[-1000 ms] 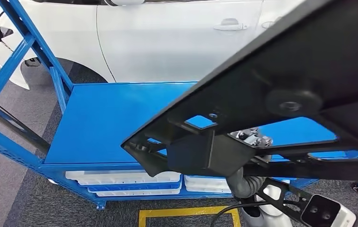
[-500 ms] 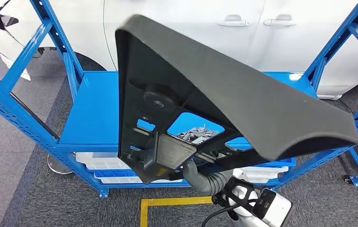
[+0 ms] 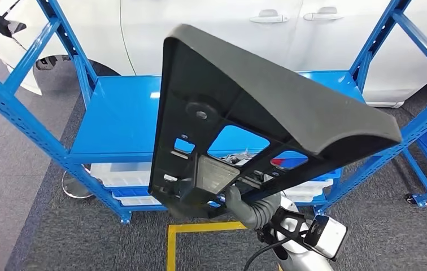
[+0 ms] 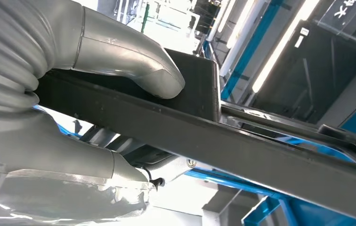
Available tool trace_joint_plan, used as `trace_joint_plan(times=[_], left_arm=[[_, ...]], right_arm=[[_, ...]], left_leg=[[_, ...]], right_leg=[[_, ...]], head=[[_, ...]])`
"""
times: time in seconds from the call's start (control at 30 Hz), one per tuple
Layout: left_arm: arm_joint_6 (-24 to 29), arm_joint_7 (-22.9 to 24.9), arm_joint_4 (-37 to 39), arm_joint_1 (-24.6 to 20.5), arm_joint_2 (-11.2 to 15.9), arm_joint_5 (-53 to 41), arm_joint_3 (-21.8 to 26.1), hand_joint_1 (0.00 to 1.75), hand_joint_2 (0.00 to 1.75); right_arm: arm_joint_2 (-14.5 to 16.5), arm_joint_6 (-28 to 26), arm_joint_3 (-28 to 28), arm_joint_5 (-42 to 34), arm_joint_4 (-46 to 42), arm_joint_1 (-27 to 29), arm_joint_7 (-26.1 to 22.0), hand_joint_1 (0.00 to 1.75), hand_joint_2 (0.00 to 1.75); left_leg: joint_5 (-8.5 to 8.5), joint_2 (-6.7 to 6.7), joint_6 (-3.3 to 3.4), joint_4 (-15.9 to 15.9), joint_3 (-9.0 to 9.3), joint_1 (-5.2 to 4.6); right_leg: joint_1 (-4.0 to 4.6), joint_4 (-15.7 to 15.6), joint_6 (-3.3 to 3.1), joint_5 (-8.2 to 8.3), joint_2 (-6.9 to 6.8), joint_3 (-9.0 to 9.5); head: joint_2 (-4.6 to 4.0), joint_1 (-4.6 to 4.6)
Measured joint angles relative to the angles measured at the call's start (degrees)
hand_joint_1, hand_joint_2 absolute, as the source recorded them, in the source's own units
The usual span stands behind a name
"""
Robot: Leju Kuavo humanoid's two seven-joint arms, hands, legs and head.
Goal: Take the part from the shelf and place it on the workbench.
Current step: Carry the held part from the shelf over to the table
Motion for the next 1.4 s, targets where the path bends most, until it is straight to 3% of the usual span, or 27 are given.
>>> trace_joint_plan(times=[0.03,0.1,0.17,0.2,0.27,0.3,0.37,0.43,0.47,0.5,0.53,0.6,0.67,0.7,0.77,0.83,0.93,0.97,1.0,1.07,1.1,1.13,1.2,1.23,1.3,1.33,1.4], left_arm=[[0.01,0.05,-0.01,0.02,0.05,-0.03,0.05,0.0,1.75],[0.05,0.25,-0.01,-0.05,0.13,-0.15,0.2,0.0,1.75],[0.21,0.47,-0.02,-0.15,0.17,-0.32,0.37,0.0,1.75],[0.33,0.57,-0.02,-0.14,0.18,-0.38,0.45,0.0,1.75],[0.48,0.7,-0.01,-0.02,0.16,-0.51,0.61,0.0,1.75],[0.54,0.75,-0.01,-0.04,0.14,-0.56,0.71,0.0,1.75],[0.63,0.75,0.01,-0.1,0.1,-0.65,0.87,0.0,1.75],[0.68,0.74,0.01,-0.12,0.1,-0.82,0.94,0.0,1.75],[0.67,0.74,0.01,-0.1,0.1,-0.92,0.96,0.0,1.75],[0.67,0.74,0.01,-0.07,0.1,-1.02,0.97,0.0,1.75],[0.66,0.75,0.01,-0.06,0.07,-1.09,0.98,0.0,1.75],[0.66,0.84,0.01,-0.07,-0.05,-1.3,0.98,0.0,1.75],[0.72,0.92,0.01,-0.09,-0.25,-1.5,0.98,0.0,1.75],[0.77,0.93,0.01,-0.08,-0.31,-1.56,0.99,0.0,1.75],[0.85,0.92,0.01,-0.02,-0.35,-1.57,1.0,0.0,1.75],[0.86,0.92,0.01,0.09,-0.34,-1.6,1.0,0.0,1.75],[0.89,0.92,0.01,0.17,-0.33,-1.63,1.01,0.0,1.75],[0.97,0.92,0.01,0.16,-0.33,-1.63,1.03,0.0,1.75],[1.1,0.92,0.01,0.15,-0.32,-1.63,1.05,0.0,1.75],[1.46,0.92,0.01,0.15,-0.28,-1.62,1.12,0.0,1.75],[1.61,0.92,0.0,0.13,-0.27,-1.62,1.15,0.0,1.75],[1.74,0.92,-0.01,0.07,-0.25,-1.62,1.18,0.0,1.75],[1.99,0.86,-0.03,-0.1,-0.22,-1.62,1.25,0.0,1.75],[2.14,0.82,-0.04,-0.14,-0.21,-1.62,1.29,0.0,1.75],[2.33,0.75,-0.04,0.0,-0.25,-1.64,1.36,0.0,1.75],[2.38,0.75,-0.04,0.09,-0.26,-1.68,1.38,0.0,1.75],[2.39,0.75,-0.04,0.1,-0.3,-1.86,1.4,0.0,1.75]], right_arm=[[0.0,0.2,-0.39,-0.03,-0.02,0.36,-0.01,1.75,1.75],[0.0,0.84,-1.18,-0.2,-0.19,1.04,-0.01,1.75,1.75],[0.01,1.73,-2.06,-0.44,-0.72,1.63,-0.01,1.75,1.75],[0.01,2.14,-2.43,-0.5,-1.01,1.83,-0.01,1.75,1.75],[0.01,2.69,-2.98,-0.5,-1.27,2.09,-0.01,1.75,1.75],[0.01,2.82,-3.24,-0.47,-1.31,2.19,-0.01,1.75,1.75],[0.0,2.85,-3.82,-0.43,-1.31,2.33,-0.01,1.75,1.75],[0.0,2.79,-4.23,-0.31,-1.31,2.43,-0.01,1.75,1.75],[0.0,2.75,-4.33,-0.19,-1.31,2.55,-0.01,1.75,1.75],[0.0,2.71,-4.39,-0.03,-1.31,2.71,-0.01,1.75,1.75],[0.0,2.69,-4.43,0.12,-1.31,2.88,-0.01,1.75,1.75],[0.0,2.74,-4.48,0.26,-1.37,3.09,-0.02,1.75,1.75],[0.0,2.85,-4.52,0.24,-1.65,3.15,-0.03,1.75,1.75],[0.0,2.91,-4.57,0.2,-1.8,3.17,-0.03,1.75,1.75],[0.0,3.04,-4.67,0.14,-1.95,3.33,-0.03,1.75,1.75],[0.04,3.31,-4.71,0.16,-1.94,3.46,-0.02,1.75,1.75],[0.11,3.79,-4.71,0.26,-1.94,3.74,-0.01,1.75,1.75],[0.11,3.95,-4.71,0.25,-1.94,3.86,-0.01,1.75,1.75],[0.11,4.11,-4.71,0.22,-1.94,3.93,-0.01,1.75,1.75],[0.12,4.51,-4.72,0.14,-1.94,3.98,-0.01,1.75,1.75],[0.14,4.66,-4.73,0.09,-1.94,3.97,-0.01,1.75,1.75],[0.19,4.81,-4.75,0.03,-1.94,3.97,-0.01,1.75,1.75],[0.35,4.94,-4.88,-0.19,-1.94,3.92,-0.01,1.75,1.75],[0.42,5.01,-4.98,-0.32,-1.94,3.91,-0.01,1.75,1.75],[0.46,5.2,-5.23,-0.54,-1.94,4.0,-0.01,1.75,1.75],[0.46,5.33,-5.4,-0.62,-1.94,4.08,-0.01,1.75,1.75],[0.46,5.69,-5.82,-0.78,-1.94,4.3,-0.01,1.75,1.75]], left_leg=[[1.42,0.01,-0.08,-0.94,1.63,0.06],[3.55,0.0,-0.12,-7.89,7.28,0.18],[2.84,-0.14,0.33,-14.74,11.82,0.03],[2.14,-0.22,0.68,-16.34,12.64,-0.13],[2.69,-0.16,1.54,-16.74,12.15,-0.22],[3.29,-0.03,2.0,-16.76,11.67,-0.16],[4.79,0.26,2.78,-16.95,10.27,0.01],[6.22,0.38,3.06,-16.89,8.54,-0.03],[6.97,0.4,3.04,-16.84,7.59,-0.05],[7.67,0.42,2.97,-16.79,6.66,-0.07],[8.37,0.44,2.88,-16.73,5.69,-0.09],[9.64,0.43,2.61,-16.59,4.11,-0.12],[10.71,0.36,2.1,-16.6,3.35,-0.23],[11.25,0.35,1.76,-16.75,3.29,-0.18],[12.36,0.35,0.97,-17.31,3.27,-0.08],[10.88,0.26,0.45,-16.35,2.47,-0.01],[2.37,0.2,0.04,-7.53,0.08,0.14],[0.63,0.2,-0.11,-3.98,-0.4,0.17],[0.26,0.2,-0.22,-1.51,-0.3,0.18],[2.81,0.2,-0.21,-1.9,2.35,0.17],[4.16,0.2,-0.07,-4.79,4.99,0.17],[4.37,0.2,0.13,-8.9,8.09,0.08],[2.97,0.15,0.56,-15.8,12.48,-0.22],[2.26,0.12,0.81,-17.48,13.22,-0.45],[3.01,0.21,1.43,-18.1,12.74,-0.43],[3.64,0.33,1.79,-18.26,12.37,-0.33],[4.93,0.6,2.39,-18.51,11.23,-0.12]], right_leg=[[-0.04,0.28,0.14,0.57,-0.01,-0.99],[-0.1,1.14,0.6,1.48,0.03,-2.85],[-0.03,2.04,1.25,2.2,0.04,-3.99],[-0.01,2.23,1.59,2.61,0.02,-4.2],[-0.09,2.15,2.27,3.4,0.1,-4.32],[-0.21,2.46,2.6,2.86,0.22,-4.65],[-0.44,5.93,3.17,-1.52,0.43,-6.09],[-0.61,13.11,3.61,-7.39,0.49,-7.97],[-0.68,16.5,3.77,-8.77,0.49,-8.43],[-0.74,18.52,3.83,-8.78,0.49,-8.19],[-0.79,18.49,3.79,-7.65,0.49,-6.87],[-0.78,12.38,3.27,-5.29,0.53,-1.14],[-0.44,3.86,2.49,-5.74,0.59,5.0],[-0.2,1.32,2.12,-6.29,0.63,6.6],[-0.02,0.12,1.42,-5.77,0.62,6.63],[-0.21,-0.49,0.47,-4.3,0.43,5.66],[-0.16,-0.7,-0.38,-2.0,0.26,3.15],[-0.03,-0.6,-0.43,-1.33,0.23,2.18],[0.09,-0.43,-0.44,-0.67,0.19,1.18],[0.21,0.16,-0.31,0.48,0.16,-0.92],[0.24,0.6,-0.19,0.96,0.17,-1.9],[0.32,1.08,-0.02,1.37,0.18,-2.78],[0.38,1.8,0.51,2.2,0.09,-3.89],[0.33,1.88,0.84,2.67,0.03,-4.13],[0.17,1.86,1.53,3.29,0.12,-4.39],[0.09,2.42,1.9,2.43,0.3,-4.72],[-0.24,6.85,2.65,-2.29,0.65,-6.18]], head=[[0.0,-0.02],[0.0,-0.06],[0.01,0.01],[0.01,-0.08],[0.01,-0.26],[0.01,-0.33],[0.01,-0.19],[0.01,-0.07],[0.01,-0.08],[0.01,-0.08],[0.01,-0.07],[0.01,-0.08],[0.01,-0.14],[0.01,0.03],[0.01,0.32],[0.01,0.3],[0.0,-0.27],[0.01,-0.31],[0.01,-0.3],[0.01,-0.32],[0.01,-0.32],[0.01,-0.34],[0.01,-0.3],[0.01,-0.29],[0.01,-0.34],[0.0,-0.3],[0.01,-0.17]])
